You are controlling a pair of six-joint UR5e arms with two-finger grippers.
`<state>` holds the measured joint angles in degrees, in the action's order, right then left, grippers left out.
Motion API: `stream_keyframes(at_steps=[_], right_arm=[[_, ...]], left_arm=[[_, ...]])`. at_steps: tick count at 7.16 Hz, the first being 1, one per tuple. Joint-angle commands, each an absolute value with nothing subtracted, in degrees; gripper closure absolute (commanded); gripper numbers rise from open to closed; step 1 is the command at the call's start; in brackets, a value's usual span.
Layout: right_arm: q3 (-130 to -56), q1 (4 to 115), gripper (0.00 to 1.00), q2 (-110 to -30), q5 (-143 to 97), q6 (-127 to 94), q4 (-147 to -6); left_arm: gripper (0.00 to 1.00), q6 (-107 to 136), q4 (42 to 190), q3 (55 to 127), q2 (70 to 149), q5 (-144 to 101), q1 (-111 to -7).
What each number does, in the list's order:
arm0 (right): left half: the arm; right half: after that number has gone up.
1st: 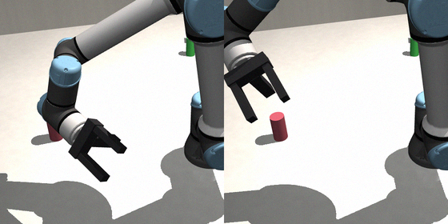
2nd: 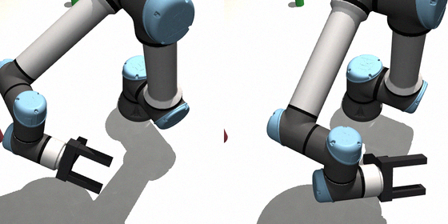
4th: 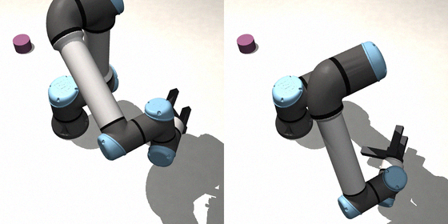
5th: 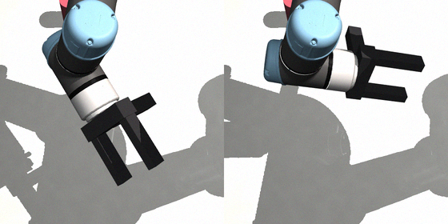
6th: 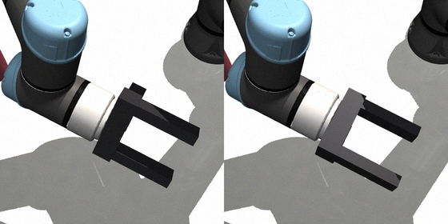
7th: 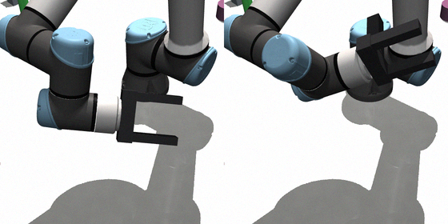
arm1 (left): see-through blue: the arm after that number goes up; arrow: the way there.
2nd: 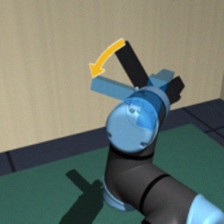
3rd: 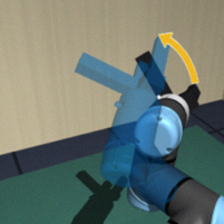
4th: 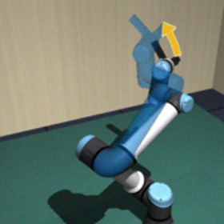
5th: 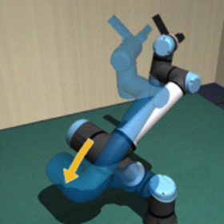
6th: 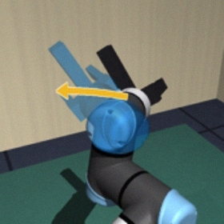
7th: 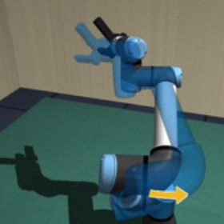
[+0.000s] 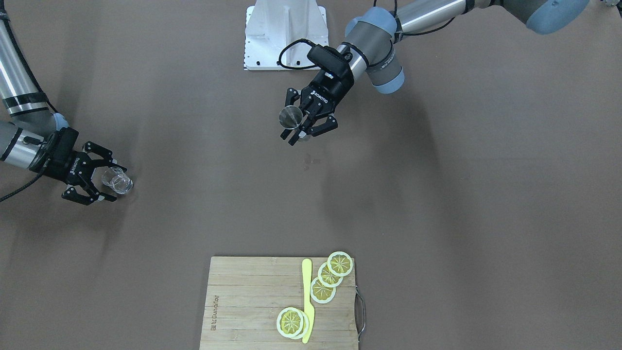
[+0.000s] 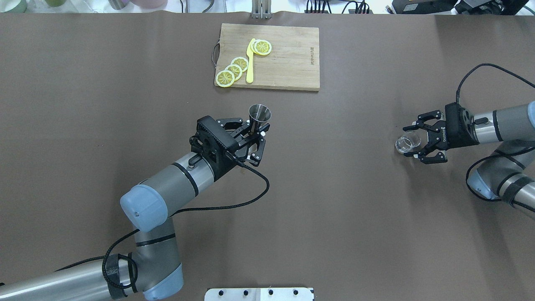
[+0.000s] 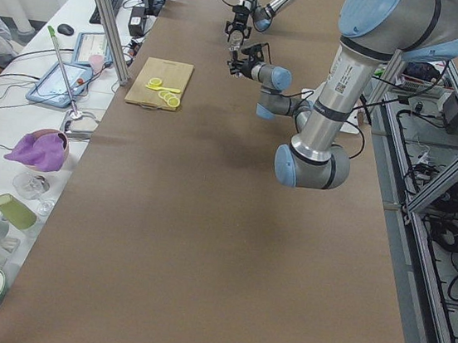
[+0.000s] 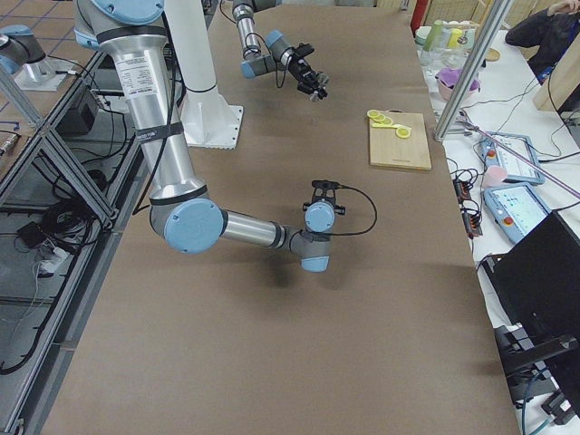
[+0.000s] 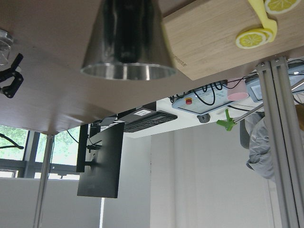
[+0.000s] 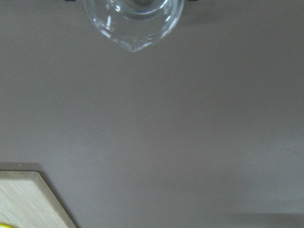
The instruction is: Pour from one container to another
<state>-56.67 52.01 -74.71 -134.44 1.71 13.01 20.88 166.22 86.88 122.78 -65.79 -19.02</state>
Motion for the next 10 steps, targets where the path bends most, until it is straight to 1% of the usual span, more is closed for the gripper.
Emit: stream_keyframes(at_steps=[1, 3, 4, 6, 7, 8, 9, 10], right_arm=[[-56.6, 51.9, 0.20, -74.7, -134.5, 1.2, 13.0], [-56.4, 51.8, 0.28, -74.7, -134.5, 1.1, 13.0], [-56.4, 51.8, 0.36, -74.7, -134.5, 1.2, 13.0], [-56.4, 51.5, 0.52, -74.7, -134.6, 1.2, 13.0], [-56.5, 51.6, 0.55, -74.8, -134.8, 1.2, 13.0], [-56.8, 51.7, 0.70, -74.7, -135.3, 1.1, 13.0], [-57.4, 52.0, 0.89, -74.7, -135.6, 1.1, 12.9], [-57.9, 53.7, 1.00, -74.6, -138.0, 1.1, 12.8]], left_arm=[[1.00, 14.6, 166.3, 87.4, 124.3, -67.3, -18.9], [1.00, 18.4, 166.5, 87.6, 124.5, -67.4, -18.1], [1.00, 22.6, 166.6, 87.5, 124.4, -67.6, -17.5], [1.00, 23.0, 167.0, 87.3, 124.0, -67.6, -17.1], [1.00, 22.9, 171.2, 87.0, 122.6, -69.0, -17.1], [1.00, 22.9, 173.9, 86.8, 121.7, -69.8, -17.1], [1.00, 22.7, 173.9, 86.7, 121.8, -69.7, -17.1], [1.00, 22.6, 174.0, 86.2, 121.8, -69.6, -17.1]])
